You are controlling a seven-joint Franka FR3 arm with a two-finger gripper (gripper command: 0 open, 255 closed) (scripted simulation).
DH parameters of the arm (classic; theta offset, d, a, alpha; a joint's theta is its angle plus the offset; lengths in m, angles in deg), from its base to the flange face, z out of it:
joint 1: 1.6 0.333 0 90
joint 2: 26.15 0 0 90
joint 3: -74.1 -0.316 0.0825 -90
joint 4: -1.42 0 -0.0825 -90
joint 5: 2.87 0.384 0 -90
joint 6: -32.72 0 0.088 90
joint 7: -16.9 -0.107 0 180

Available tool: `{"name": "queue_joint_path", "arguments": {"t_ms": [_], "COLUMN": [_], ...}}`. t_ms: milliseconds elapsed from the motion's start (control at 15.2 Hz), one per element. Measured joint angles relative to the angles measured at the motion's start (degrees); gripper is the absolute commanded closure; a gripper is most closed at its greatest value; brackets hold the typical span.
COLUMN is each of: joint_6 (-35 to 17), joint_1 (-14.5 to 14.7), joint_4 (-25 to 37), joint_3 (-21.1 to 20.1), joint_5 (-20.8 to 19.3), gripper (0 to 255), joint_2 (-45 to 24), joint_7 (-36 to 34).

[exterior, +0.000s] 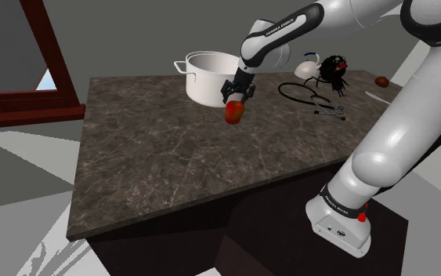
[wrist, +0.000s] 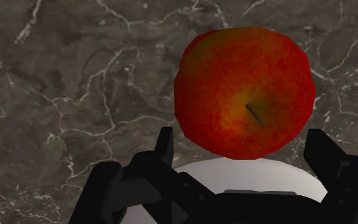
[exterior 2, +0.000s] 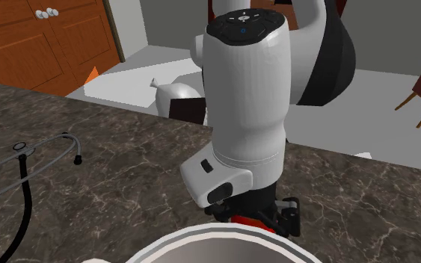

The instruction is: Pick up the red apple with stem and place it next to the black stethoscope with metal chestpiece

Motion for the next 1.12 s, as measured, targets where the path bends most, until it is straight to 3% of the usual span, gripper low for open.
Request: {"name": "queue_joint_path", "arguments": {"t_ms": [264, 330, 1122], "joint_6": [-0.1, -0.1, 0.7], "joint_1": [0.0, 0.0, 0.0], "joint_4": [0.0, 0.0, 0.3], "joint_3": [0.0, 0.0, 0.0], "joint_5": [0.0, 0.0, -0.2], "gripper": [0, 255, 255], "joint_2": [-0.1, -0.1, 0.5], "joint_7": [0.0, 0.0, -0.3]}}
